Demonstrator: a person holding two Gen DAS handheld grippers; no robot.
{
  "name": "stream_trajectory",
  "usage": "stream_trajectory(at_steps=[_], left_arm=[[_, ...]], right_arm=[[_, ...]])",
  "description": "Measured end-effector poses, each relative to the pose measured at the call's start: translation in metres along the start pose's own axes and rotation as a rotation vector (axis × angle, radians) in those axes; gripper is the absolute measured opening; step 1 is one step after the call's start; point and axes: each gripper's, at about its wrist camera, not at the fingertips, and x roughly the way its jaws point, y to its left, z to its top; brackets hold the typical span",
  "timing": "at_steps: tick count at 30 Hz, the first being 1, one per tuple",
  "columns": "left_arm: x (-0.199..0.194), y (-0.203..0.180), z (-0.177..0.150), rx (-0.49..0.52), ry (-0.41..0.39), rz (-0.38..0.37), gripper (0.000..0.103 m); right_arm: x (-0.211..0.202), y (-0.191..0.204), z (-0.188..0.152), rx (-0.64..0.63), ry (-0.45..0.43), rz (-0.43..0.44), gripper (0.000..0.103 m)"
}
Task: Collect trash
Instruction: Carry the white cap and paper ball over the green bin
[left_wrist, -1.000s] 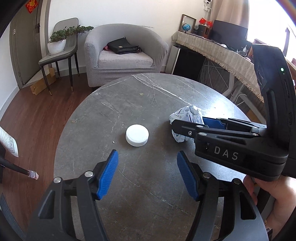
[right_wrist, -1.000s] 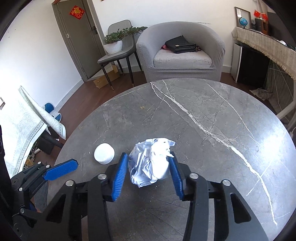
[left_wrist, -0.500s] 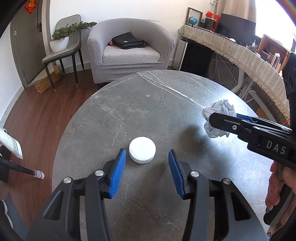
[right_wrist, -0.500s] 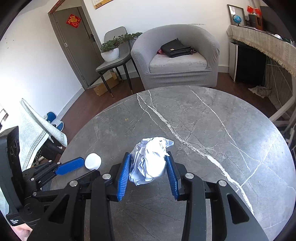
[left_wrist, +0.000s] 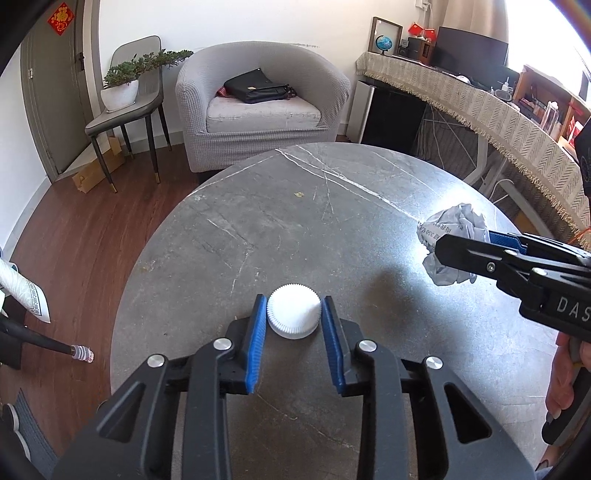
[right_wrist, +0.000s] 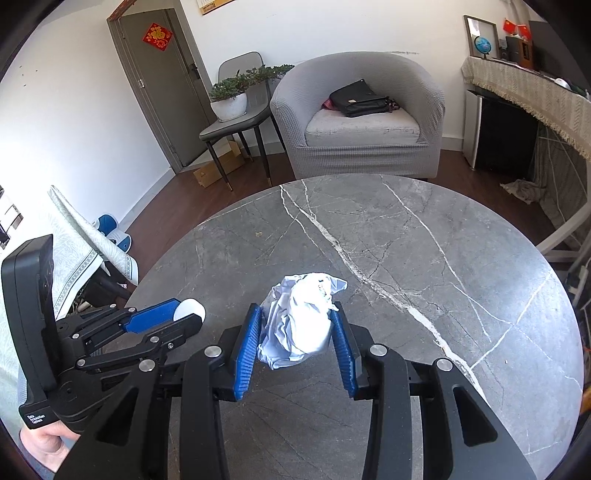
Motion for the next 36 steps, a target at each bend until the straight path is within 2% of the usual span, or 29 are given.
stream_trajectory(at_steps=[8,16,28,36], left_arm=[[-0.027,0.003,-0.014,-0.012,-0.028,-0.037,0.032],[-0.05,0.015,-0.035,-0.011,-0.035,-0.023,0.032],[-0.097,0.058,-0.067,-0.077,-0.072,0.002,0.032],[-0.111,0.095,-0.079,-0.15,-0.077,0.028,0.032]], right_arm=[[-0.004,0.019,-0.01,-0.024,0.014,0.012,0.038],[-0.009,0.045,-0.015,-0.04,0.008,0.028,0.038],[-0.008,0.095,-0.027,-0.097,0.016,0.063,0.038],[-0.01,0.124,-0.031,-0.176,0.031,0.086,0.039]])
